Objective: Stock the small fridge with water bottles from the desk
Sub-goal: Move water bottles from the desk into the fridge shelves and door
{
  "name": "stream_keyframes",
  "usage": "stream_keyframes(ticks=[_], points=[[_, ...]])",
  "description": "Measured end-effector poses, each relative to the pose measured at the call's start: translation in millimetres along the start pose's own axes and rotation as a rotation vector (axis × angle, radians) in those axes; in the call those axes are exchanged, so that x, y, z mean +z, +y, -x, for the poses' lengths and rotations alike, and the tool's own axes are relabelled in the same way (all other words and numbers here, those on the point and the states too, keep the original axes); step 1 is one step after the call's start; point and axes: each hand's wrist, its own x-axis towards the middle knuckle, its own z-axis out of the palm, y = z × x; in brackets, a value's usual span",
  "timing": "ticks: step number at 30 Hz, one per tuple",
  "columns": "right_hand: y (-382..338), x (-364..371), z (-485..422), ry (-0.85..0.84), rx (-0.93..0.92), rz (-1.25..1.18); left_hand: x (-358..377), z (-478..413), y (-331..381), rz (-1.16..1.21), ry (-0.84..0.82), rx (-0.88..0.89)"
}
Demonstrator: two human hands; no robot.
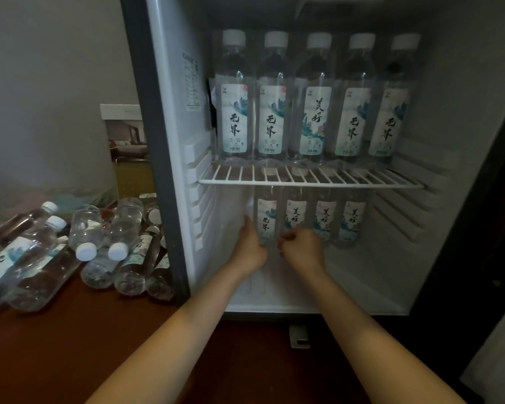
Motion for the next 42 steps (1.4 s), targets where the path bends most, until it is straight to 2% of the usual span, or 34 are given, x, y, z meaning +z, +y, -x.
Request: stream_keyframes(ticks=[3, 10, 13, 16, 21, 26, 31, 37, 42], points=[[0, -5, 14, -0.007, -0.006, -0.047, -10, 32, 8, -0.017, -0.007, 0.023], [-24, -11, 63, -0.145, 0.026, -0.208, -48, 110, 4, 0.045, -0.124, 0.035], [-46, -8, 90, -0.265, 0.007, -0.222, -69, 147, 1, 0.120, -0.209, 0.032], [-72, 1, 116, -0.402, 0.007, -0.185, -98, 176, -10, 0.097, -0.231, 0.013], [-101, 31, 147, -0.596, -0.069, -0.219, -152, 202, -41, 0.072, -0.049, -0.073], [-124, 79, 151, -0.672, -0.189, -0.135, -193, 204, -65, 0.114, 0.178, -0.154], [-142, 127, 135, -0.587, -0.312, 0.035, -216, 184, -79, 0.110, 0.352, -0.159], [-154, 180, 99, -0.435, -0.391, 0.272, -232, 145, -98, -0.005, 0.504, -0.071], [-157, 215, 81, -0.411, -0.502, 0.456, -239, 119, -109, -0.098, 0.557, -0.036]])
